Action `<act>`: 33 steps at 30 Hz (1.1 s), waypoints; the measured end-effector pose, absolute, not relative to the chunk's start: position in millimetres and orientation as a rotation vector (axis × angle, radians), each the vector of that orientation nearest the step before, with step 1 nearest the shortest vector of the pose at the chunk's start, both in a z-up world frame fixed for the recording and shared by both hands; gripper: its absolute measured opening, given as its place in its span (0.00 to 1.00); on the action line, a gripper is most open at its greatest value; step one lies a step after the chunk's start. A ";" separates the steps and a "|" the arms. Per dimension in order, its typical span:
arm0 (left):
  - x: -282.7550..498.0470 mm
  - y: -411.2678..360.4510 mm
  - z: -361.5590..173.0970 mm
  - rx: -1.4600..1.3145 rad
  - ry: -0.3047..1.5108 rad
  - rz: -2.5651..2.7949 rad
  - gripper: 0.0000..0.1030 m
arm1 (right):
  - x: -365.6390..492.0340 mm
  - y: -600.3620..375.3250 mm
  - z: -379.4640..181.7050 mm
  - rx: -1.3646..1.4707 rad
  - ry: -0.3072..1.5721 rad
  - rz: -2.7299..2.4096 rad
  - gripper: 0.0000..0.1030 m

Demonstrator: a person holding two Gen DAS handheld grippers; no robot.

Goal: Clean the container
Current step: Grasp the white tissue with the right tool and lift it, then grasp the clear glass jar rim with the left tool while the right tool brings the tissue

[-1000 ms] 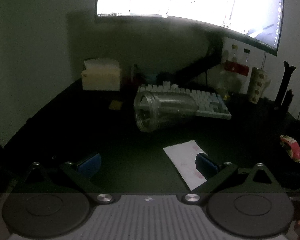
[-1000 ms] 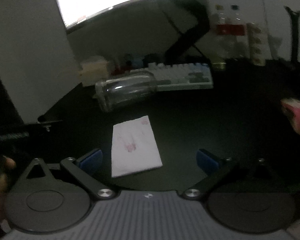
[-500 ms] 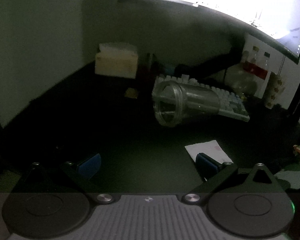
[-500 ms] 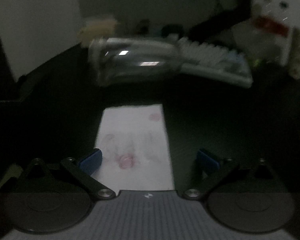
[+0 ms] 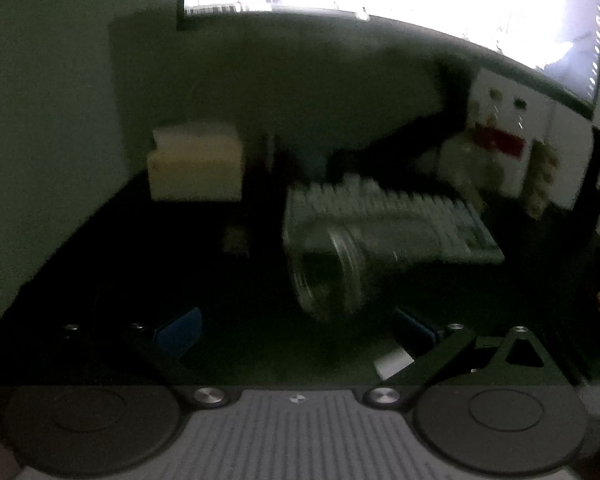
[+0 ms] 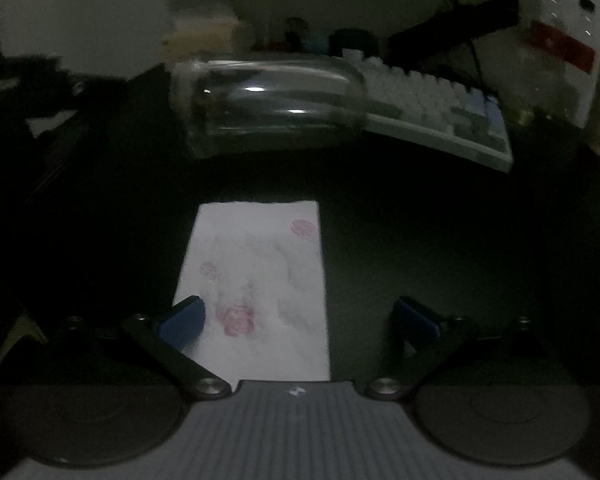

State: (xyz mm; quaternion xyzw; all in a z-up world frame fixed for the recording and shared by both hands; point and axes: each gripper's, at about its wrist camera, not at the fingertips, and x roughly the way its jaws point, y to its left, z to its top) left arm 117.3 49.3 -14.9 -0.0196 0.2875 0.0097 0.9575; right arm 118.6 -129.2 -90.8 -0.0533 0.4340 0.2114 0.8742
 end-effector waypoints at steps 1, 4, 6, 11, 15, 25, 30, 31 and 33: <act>124.2 47.9 -15.7 -0.032 0.576 0.017 0.99 | 117.8 -130.0 -88.4 -0.110 0.903 0.433 0.81; 145.2 43.4 -26.6 -0.033 0.646 -0.050 0.99 | 114.3 -132.3 -80.5 -0.101 0.897 0.426 0.23; 151.2 41.7 -35.4 -0.059 0.661 -0.100 0.99 | 117.7 -134.0 -77.9 -0.093 0.923 0.406 0.03; 159.1 42.6 -57.5 -0.087 0.670 -0.097 0.99 | 128.7 -152.2 -61.0 -0.035 0.914 0.374 0.03; 167.1 50.5 -64.2 -0.145 0.685 -0.141 0.99 | 134.9 -175.1 -43.9 0.045 0.886 0.338 0.03; 175.4 27.5 -79.2 -0.125 0.665 -0.083 0.99 | 148.3 -220.9 -29.7 0.071 0.809 0.347 0.03; 188.1 5.2 -81.8 -0.081 0.688 -0.118 0.99 | 161.9 -234.3 -34.6 0.092 0.801 0.422 0.03; 190.2 1.8 -81.2 -0.076 0.681 -0.112 0.99 | 164.4 -236.9 -34.5 0.097 0.794 0.437 0.03; 192.7 -6.1 -78.9 -0.065 0.655 -0.109 0.97 | 166.8 -242.1 -35.6 0.112 0.770 0.455 0.03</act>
